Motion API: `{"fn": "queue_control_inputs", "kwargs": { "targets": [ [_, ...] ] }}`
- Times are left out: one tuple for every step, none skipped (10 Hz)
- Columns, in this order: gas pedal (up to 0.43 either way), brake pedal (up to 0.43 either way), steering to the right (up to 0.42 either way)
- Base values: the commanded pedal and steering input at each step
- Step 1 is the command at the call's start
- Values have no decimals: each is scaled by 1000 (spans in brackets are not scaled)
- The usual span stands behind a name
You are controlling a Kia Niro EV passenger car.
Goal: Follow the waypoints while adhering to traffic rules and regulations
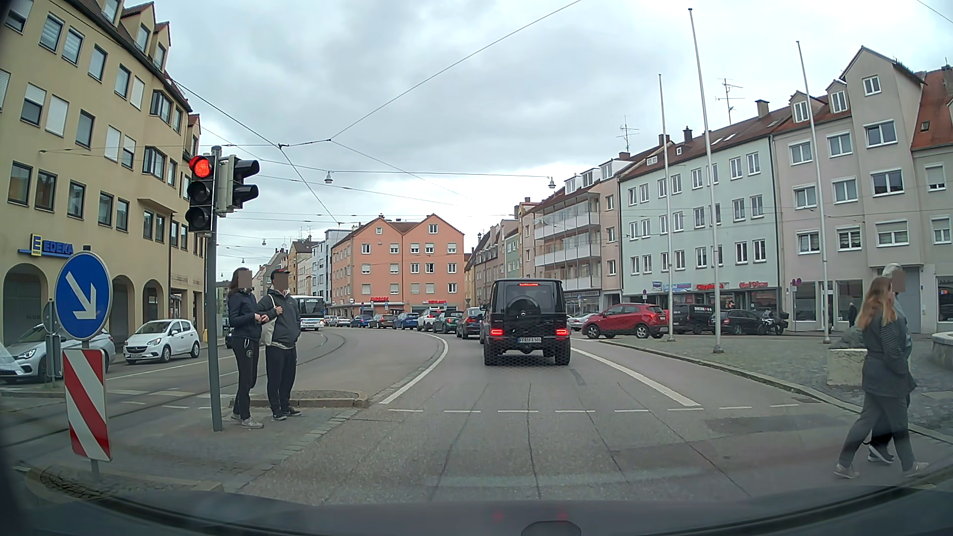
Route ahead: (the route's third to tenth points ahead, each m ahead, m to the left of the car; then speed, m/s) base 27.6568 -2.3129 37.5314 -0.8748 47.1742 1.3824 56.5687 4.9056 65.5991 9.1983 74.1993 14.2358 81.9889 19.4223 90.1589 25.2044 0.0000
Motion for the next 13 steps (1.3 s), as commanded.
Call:
{"fn": "queue_control_inputs", "kwargs": {
  "targets": [
    [0,207,20],
    [0,207,20],
    [0,207,20],
    [0,207,20],
    [0,207,20],
    [0,207,20],
    [0,207,20],
    [0,207,20],
    [0,207,20],
    [0,207,20],
    [0,207,20],
    [0,207,20],
    [0,207,20]
  ]
}}
